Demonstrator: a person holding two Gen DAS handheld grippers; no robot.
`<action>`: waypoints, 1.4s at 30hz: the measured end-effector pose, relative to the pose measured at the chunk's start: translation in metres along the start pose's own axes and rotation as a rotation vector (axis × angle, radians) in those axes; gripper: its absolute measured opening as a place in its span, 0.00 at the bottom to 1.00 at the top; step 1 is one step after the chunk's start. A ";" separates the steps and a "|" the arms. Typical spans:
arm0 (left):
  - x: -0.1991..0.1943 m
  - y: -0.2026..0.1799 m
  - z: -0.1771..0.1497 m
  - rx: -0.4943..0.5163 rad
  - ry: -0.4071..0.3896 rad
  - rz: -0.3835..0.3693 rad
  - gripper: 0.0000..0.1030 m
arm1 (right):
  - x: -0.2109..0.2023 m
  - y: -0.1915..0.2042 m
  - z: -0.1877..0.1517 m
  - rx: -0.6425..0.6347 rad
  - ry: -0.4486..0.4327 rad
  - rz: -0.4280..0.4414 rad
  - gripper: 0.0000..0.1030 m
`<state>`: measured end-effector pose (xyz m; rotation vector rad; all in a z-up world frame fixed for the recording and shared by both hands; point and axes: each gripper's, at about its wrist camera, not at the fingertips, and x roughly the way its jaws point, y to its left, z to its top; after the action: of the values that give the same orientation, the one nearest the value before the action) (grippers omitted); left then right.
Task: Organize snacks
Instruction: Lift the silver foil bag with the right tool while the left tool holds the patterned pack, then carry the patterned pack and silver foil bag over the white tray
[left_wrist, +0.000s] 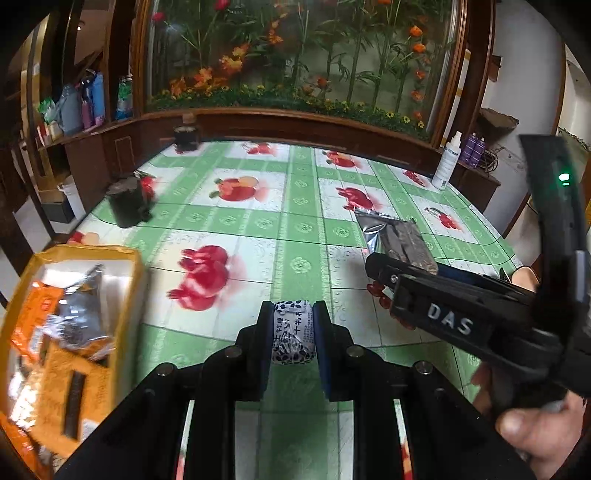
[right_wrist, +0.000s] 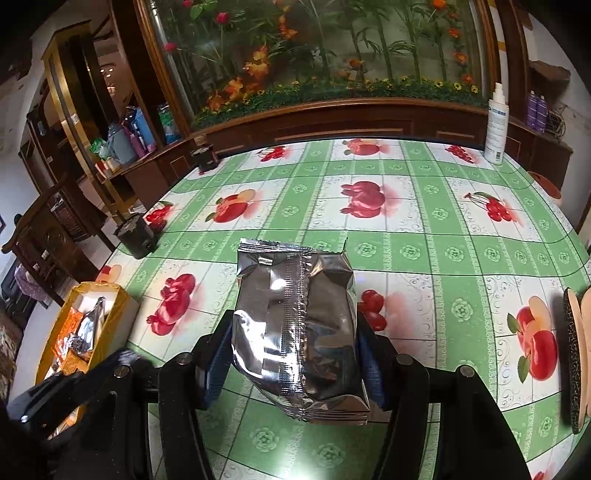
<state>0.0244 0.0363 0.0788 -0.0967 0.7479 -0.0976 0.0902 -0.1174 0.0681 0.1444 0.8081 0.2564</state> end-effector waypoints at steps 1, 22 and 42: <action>-0.006 0.002 -0.001 -0.001 -0.007 0.004 0.19 | 0.000 0.001 0.000 -0.004 0.000 0.004 0.63; -0.064 0.105 -0.016 -0.091 -0.068 0.164 0.19 | 0.003 0.067 -0.023 -0.167 0.024 0.184 0.63; -0.086 0.185 -0.049 -0.212 -0.030 0.181 0.19 | 0.004 0.167 -0.032 -0.215 0.108 0.364 0.63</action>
<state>-0.0621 0.2281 0.0781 -0.2316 0.7320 0.1557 0.0411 0.0449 0.0805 0.0752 0.8528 0.6971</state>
